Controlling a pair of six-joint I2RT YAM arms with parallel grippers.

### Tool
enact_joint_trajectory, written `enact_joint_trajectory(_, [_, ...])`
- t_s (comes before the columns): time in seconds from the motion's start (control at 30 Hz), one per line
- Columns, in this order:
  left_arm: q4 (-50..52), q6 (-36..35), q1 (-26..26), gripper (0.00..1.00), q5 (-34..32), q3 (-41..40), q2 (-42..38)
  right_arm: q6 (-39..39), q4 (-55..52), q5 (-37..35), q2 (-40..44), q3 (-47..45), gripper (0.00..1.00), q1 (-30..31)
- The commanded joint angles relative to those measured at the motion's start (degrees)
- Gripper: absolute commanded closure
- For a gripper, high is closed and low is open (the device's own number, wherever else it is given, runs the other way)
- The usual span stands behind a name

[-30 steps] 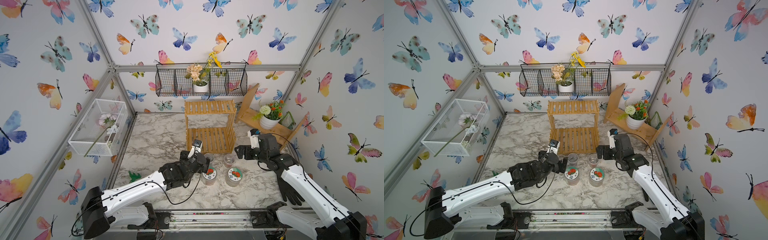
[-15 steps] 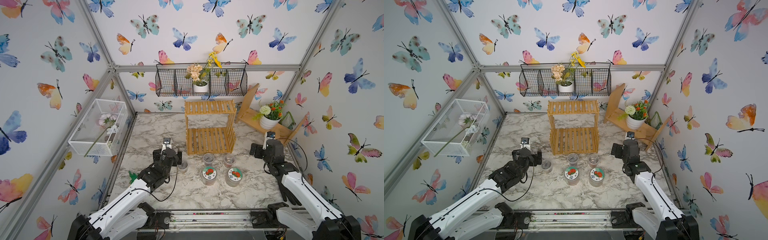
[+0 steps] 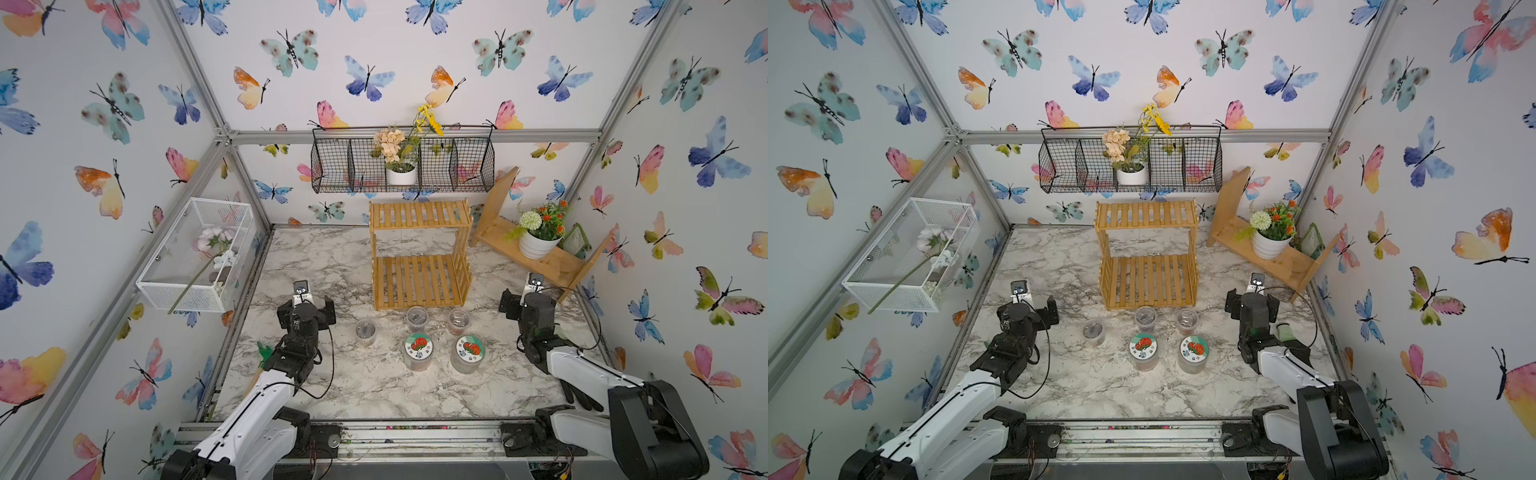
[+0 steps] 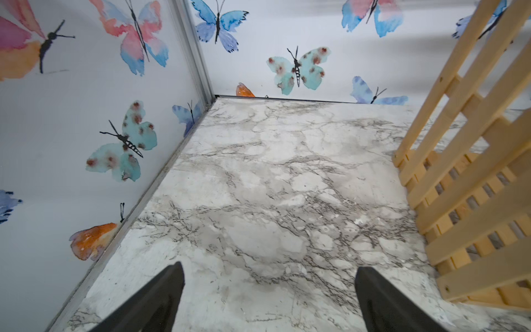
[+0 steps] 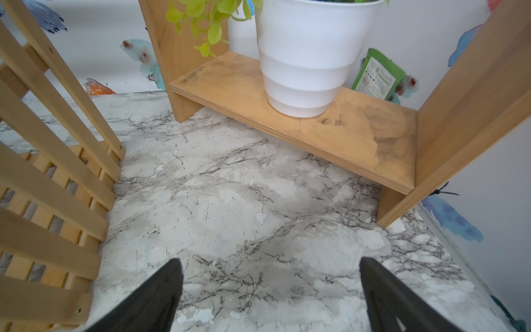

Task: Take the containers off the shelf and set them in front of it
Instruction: Reset both arms

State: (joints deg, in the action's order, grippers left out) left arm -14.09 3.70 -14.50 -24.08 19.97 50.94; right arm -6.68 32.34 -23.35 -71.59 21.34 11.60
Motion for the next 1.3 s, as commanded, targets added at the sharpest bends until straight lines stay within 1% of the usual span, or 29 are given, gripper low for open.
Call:
enact_joint_trajectory(0.0, [-12.1,-2.4,2.0,0.01,5.6,-2.4,2.6,3.3,14.1,-1.6,-3.8,-1.8,0.02,-0.6])
enact_joint_trajectory(0.07, [-16.6,-2.8,2.5,0.01,7.0,-3.5,5.5,4.2,18.3,-1.8,-6.6,-2.3,0.02,-0.8])
enact_joint_trajectory(0.17, [-24.6,-3.7,3.2,0.01,7.2,-5.0,10.0,4.3,24.1,-1.5,-10.2,-3.2,0.01,-1.3])
enact_joint_trajectory(0.23, [-29.0,-3.7,4.5,0.01,8.9,-5.6,13.0,4.2,25.4,-0.8,-12.1,-3.2,0.01,-1.5])
enact_joint_trajectory(0.37, [-35.3,-3.4,7.6,0.01,11.6,-6.8,17.2,4.4,34.6,-0.1,-15.7,-6.7,0.02,-1.6])
enact_joint_trajectory(0.47, [-38.2,-2.5,9.1,0.01,12.4,-7.3,19.6,4.8,34.3,1.8,-15.2,-7.2,0.01,-1.7])
enact_joint_trajectory(0.5, [-39.2,-2.3,9.5,0.01,12.5,-7.6,20.4,5.1,35.8,2.3,-15.2,-8.0,0.01,-1.7])
enact_joint_trajectory(0.6, [-41.7,-2.0,9.9,0.01,12.4,-7.9,22.6,5.9,42.6,4.6,-16.7,-11.4,0.02,-1.7])
enact_joint_trajectory(0.67, [-42.9,-1.8,10.0,0.01,11.8,-7.7,24.4,7.8,53.0,4.9,-21.3,-12.8,0.02,-1.8])
enact_joint_trajectory(0.7, [-43.7,-1.5,10.2,0.01,11.6,-7.6,25.4,7.7,51.1,4.9,-20.7,-12.3,0.02,-1.8])
enact_joint_trajectory(0.77, [-44.9,-1.0,10.4,0.01,10.9,-7.6,27.1,5.8,41.2,4.8,-17.5,-10.2,0.02,-1.8])
enact_joint_trajectory(0.8, [-45.5,-0.8,10.5,0.01,10.7,-7.5,27.9,5.9,41.3,4.6,-17.9,-10.0,0.02,-1.8])
enact_joint_trajectory(0.87, [-45.5,-0.8,10.5,0.01,10.5,-7.4,28.5,7.3,47.0,4.7,-20.2,-10.7,0.02,-1.8])
enact_joint_trajectory(0.9, [-45.6,-0.8,10.5,0.01,10.5,-7.4,28.4,7.4,47.0,4.7,-20.3,-10.6,0.02,-1.8])
enact_joint_trajectory(1.0, [-45.8,-0.5,10.7,0.01,10.6,-7.5,28.6,6.2,39.9,4.6,-18.1,-9.1,0.02,-1.8])
enact_joint_trajectory(1.1, [-45.9,-0.4,10.9,0.01,10.9,-7.6,28.5,6.9,43.0,4.5,-19.4,-9.5,0.02,-1.8])
enact_joint_trajectory(1.2, [-45.9,-0.4,11.0,0.01,10.9,-7.5,28.6,6.6,40.7,4.5,-18.6,-9.1,0.02,-1.8])
enact_joint_trajectory(1.27, [-45.8,-0.5,10.9,0.01,10.9,-7.4,28.6,6.6,41.2,4.5,-18.7,-9.1,0.02,-1.8])
